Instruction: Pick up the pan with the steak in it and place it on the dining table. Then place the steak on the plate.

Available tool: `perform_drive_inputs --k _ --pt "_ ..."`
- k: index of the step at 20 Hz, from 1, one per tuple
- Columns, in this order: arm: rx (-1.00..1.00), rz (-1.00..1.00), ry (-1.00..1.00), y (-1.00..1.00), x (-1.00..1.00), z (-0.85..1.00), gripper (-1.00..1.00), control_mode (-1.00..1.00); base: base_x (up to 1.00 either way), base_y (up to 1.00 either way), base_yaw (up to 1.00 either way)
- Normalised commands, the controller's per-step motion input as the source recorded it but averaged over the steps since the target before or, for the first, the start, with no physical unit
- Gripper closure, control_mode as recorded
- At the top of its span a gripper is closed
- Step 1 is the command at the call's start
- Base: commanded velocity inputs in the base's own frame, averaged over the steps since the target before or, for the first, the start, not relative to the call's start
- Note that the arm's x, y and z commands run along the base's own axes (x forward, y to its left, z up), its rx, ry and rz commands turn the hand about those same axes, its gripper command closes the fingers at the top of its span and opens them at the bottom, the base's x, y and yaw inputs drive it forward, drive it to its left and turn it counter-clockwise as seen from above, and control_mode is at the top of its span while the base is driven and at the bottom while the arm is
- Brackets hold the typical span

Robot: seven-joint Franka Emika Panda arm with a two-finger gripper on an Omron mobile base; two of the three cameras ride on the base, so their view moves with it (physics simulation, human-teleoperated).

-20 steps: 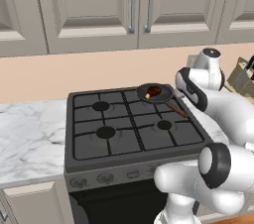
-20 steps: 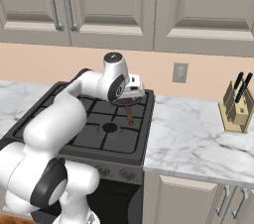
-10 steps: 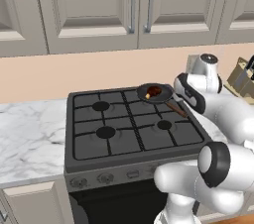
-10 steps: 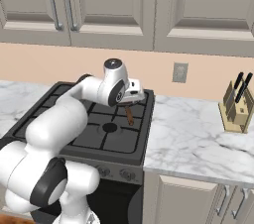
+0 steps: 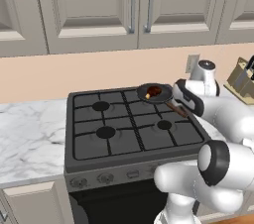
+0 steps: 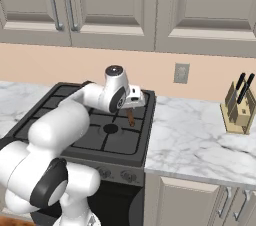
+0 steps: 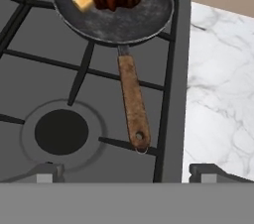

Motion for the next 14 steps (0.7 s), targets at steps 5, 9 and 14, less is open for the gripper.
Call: perform_drive_inputs --k 5,9,14 --pt "0.00 0.00 0.00 0.00 0.01 -0.29 -1.00 -1.00 0.00 0.00 0.00" --pt "0.00 0.00 0.00 0.00 0.01 -0.30 -1.00 -1.00 0.00 0.00 0.00" --pt "0.00 0.00 0.00 0.00 0.01 -0.32 -1.00 -1.00 0.00 0.00 0.00"
